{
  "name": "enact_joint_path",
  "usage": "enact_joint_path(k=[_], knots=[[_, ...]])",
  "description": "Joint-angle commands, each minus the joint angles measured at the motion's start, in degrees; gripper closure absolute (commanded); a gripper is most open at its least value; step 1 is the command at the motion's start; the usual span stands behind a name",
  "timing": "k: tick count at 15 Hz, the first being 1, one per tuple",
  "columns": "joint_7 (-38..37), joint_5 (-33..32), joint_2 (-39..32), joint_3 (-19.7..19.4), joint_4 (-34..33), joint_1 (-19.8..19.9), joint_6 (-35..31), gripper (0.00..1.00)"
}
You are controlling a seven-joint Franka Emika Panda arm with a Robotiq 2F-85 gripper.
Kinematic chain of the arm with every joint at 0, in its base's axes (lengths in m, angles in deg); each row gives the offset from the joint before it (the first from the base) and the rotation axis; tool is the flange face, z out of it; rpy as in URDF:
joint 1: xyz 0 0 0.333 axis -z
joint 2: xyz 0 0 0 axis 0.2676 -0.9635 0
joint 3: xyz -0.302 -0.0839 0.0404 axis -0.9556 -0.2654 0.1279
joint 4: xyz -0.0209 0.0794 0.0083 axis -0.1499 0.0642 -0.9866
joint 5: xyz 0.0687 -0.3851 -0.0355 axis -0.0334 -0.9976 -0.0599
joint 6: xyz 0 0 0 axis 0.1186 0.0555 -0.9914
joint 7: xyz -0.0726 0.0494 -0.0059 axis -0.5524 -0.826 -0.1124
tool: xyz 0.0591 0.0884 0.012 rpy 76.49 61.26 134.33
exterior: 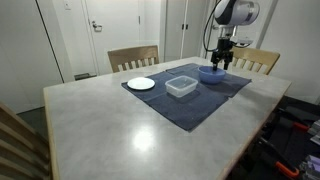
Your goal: Pour the contents in the blue bowl into the clear bowl
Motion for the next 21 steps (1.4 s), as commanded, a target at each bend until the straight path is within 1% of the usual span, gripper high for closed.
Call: enact_joint_path(k=[1, 5, 6, 7, 10, 12, 16, 17, 18, 21], knots=[[0.43, 0.54, -1.72, 1.78, -2.54, 2.36, 1.66, 0.00], [0.43, 0.30, -1.99, 1.72, -3.39, 3.17, 2.59, 0.00], [0.54, 0.35, -1.86, 1.70, -3.46, 3.38, 2.97, 0.09], [0.60, 0.40, -2.05, 1.68, -3.74, 3.60, 3.14, 0.26], [0.94, 0.69, -2.18, 1.79, -4.10, 4.26, 3.59, 0.48], [1.10, 0.95, -2.35, 1.91, -4.21, 4.61, 3.58, 0.60], [1.50, 1.32, -2.32, 2.33, -4.05, 5.08, 3.58, 0.90], [1.50, 1.34, -2.23, 2.42, -4.00, 5.10, 3.68, 0.96], [1.42, 1.26, -2.19, 2.44, -4.06, 5.07, 3.84, 1.00], [1.22, 0.88, -1.85, 2.33, -4.43, 4.89, 4.76, 1.00]])
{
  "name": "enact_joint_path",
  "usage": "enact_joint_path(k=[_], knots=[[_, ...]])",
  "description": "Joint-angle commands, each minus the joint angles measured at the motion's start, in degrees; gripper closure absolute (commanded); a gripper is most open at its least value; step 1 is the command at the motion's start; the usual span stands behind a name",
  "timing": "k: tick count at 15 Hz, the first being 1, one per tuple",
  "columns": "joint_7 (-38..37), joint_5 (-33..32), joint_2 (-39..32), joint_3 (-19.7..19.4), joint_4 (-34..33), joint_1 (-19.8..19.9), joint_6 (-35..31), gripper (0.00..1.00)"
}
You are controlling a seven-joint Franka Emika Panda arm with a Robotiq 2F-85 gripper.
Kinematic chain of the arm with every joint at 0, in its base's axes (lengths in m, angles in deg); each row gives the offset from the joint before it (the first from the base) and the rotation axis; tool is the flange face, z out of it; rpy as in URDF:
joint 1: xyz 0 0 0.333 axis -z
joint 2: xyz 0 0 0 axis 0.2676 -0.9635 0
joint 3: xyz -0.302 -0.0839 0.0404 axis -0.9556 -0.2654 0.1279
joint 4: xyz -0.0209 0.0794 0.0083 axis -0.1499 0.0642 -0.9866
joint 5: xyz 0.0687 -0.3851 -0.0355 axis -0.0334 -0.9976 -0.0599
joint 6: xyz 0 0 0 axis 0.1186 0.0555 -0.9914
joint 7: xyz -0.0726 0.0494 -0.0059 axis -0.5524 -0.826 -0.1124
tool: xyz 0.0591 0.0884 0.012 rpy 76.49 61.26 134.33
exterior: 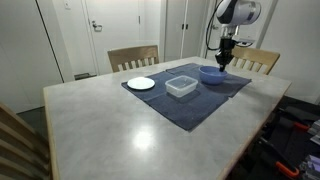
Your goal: Pour the contents in the blue bowl into the clear bowl
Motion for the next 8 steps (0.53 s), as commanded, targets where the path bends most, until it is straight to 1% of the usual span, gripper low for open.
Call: enact_joint_path(k=[1, 8], knots=[[1.05, 0.67, -0.80, 1.02, -2.27, 1.30, 2.89, 0.99], [0.29, -0.57, 0.41, 0.38, -4.42, 0.70, 6.83, 0.99]])
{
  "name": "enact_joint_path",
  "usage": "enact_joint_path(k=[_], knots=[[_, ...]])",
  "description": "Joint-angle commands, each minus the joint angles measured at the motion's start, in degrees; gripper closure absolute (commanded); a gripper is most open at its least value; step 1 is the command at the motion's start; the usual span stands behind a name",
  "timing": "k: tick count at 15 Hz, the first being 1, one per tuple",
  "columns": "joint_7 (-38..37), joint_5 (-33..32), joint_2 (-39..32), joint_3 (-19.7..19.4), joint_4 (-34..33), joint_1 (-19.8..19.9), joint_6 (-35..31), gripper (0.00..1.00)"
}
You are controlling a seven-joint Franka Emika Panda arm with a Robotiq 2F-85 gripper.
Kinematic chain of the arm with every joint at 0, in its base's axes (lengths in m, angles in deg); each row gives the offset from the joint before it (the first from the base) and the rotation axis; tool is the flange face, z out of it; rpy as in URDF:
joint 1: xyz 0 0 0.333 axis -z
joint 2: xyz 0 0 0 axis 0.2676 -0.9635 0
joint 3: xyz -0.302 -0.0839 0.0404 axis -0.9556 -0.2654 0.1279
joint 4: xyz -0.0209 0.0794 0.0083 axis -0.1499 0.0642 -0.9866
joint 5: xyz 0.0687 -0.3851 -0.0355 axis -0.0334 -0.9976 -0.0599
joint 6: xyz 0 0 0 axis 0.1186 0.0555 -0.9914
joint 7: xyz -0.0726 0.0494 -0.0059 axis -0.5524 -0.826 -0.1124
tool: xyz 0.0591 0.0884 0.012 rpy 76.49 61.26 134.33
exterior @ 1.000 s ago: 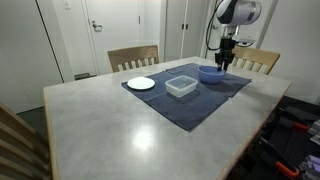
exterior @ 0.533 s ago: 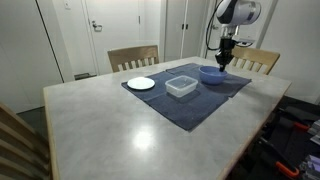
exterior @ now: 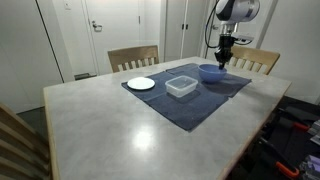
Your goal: Pour the contents in the blue bowl into the clear bowl
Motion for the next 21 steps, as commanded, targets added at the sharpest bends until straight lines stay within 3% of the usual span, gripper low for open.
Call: enact_joint_path(k=[1, 11, 21], knots=[[-0.05, -0.91, 0.78, 0.18, -2.41, 0.47, 4.08, 0.99], [-7.89, -6.16, 2.90, -0.78, -8.95, -2.21, 15.64, 0.99], [-8.66, -7.00, 0.91, 0.87, -16.21, -6.04, 23.35, 0.99]])
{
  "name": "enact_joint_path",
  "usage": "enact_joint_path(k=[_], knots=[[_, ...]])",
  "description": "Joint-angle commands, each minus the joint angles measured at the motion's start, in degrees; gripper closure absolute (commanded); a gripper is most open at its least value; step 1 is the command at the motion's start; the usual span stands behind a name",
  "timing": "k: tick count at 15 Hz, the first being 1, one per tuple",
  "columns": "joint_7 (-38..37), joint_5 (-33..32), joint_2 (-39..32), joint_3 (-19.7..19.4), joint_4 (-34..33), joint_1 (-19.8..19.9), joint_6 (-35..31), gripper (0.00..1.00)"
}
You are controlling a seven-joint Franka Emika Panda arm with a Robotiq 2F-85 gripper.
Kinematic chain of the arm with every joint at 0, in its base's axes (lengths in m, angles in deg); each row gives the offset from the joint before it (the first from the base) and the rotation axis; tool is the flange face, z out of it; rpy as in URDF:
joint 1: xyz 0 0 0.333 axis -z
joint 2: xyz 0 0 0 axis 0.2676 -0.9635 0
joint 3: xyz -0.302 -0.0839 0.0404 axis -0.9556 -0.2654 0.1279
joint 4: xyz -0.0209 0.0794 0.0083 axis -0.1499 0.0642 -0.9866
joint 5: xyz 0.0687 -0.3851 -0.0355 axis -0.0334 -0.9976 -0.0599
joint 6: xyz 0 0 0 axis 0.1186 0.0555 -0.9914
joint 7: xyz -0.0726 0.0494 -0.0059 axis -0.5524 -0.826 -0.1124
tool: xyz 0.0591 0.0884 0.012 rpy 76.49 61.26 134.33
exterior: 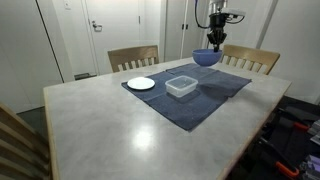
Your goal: Pour the contents in the blue bowl into the clear bowl
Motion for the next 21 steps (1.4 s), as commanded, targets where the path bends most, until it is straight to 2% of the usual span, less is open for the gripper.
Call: enact_joint_path(k=[1, 7, 8, 14, 15, 21], knots=[[-0.71, -0.85, -1.48, 0.82, -3.37, -1.01, 3.57, 0.99], [-2.83, -3.02, -1.52, 1.32, -4.42, -3.41, 4.31, 0.99], [-2.41, -2.21, -0.41, 1.29, -2.19, -2.91, 2.28, 0.96], [-2.47, -2.47, -0.41, 1.41, -2.53, -3.35, 2.52, 0.96], [-2.47, -2.48, -0.41, 1.41, -2.53, -3.35, 2.53, 0.99], [-2.66, -5.64, 2.86, 0.81, 0.89, -3.97, 2.21, 0.99]])
